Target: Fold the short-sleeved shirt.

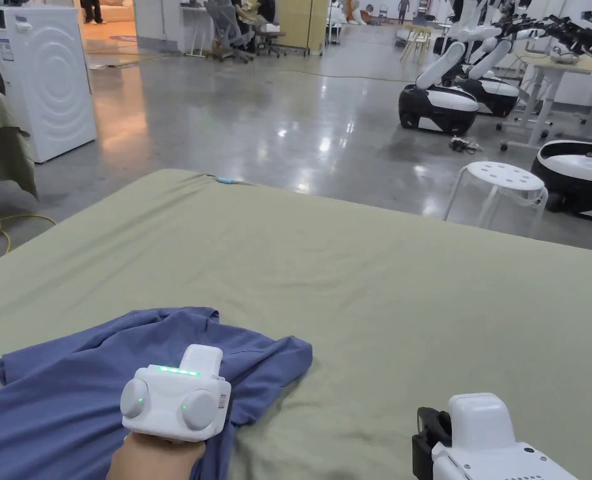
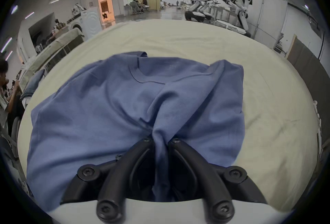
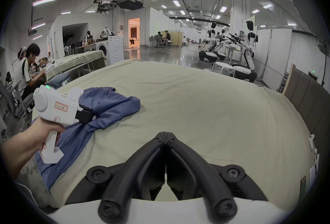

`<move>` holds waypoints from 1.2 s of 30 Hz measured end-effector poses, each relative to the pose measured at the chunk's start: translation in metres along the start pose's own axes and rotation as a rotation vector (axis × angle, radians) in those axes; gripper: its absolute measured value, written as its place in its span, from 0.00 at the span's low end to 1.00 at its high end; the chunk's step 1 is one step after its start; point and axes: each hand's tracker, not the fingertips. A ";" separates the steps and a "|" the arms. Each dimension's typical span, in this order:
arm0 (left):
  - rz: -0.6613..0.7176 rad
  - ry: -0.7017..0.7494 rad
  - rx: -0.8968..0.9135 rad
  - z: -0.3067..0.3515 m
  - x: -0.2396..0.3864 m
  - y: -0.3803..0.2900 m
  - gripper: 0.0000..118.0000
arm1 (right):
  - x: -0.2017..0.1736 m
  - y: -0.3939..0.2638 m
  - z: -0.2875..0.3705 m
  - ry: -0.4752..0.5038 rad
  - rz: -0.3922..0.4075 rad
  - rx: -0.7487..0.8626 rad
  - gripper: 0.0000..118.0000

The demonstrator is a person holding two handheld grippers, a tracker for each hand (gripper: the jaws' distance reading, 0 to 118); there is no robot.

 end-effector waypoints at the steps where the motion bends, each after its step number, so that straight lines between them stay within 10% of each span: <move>1: 0.013 -0.002 0.019 0.004 -0.002 -0.001 0.09 | 0.004 -0.001 0.004 -0.002 -0.004 0.005 0.01; 11: 0.056 -0.260 0.125 0.046 0.083 0.009 0.09 | 0.070 -0.010 0.056 -0.089 -0.091 0.050 0.01; 27: -0.242 -0.797 0.147 0.120 0.475 0.022 0.09 | 0.254 -0.078 0.166 -0.408 -0.243 0.034 0.01; 36: -0.327 -0.618 -0.036 0.061 0.540 -0.044 0.17 | 0.299 -0.111 0.191 -0.457 -0.314 0.003 0.01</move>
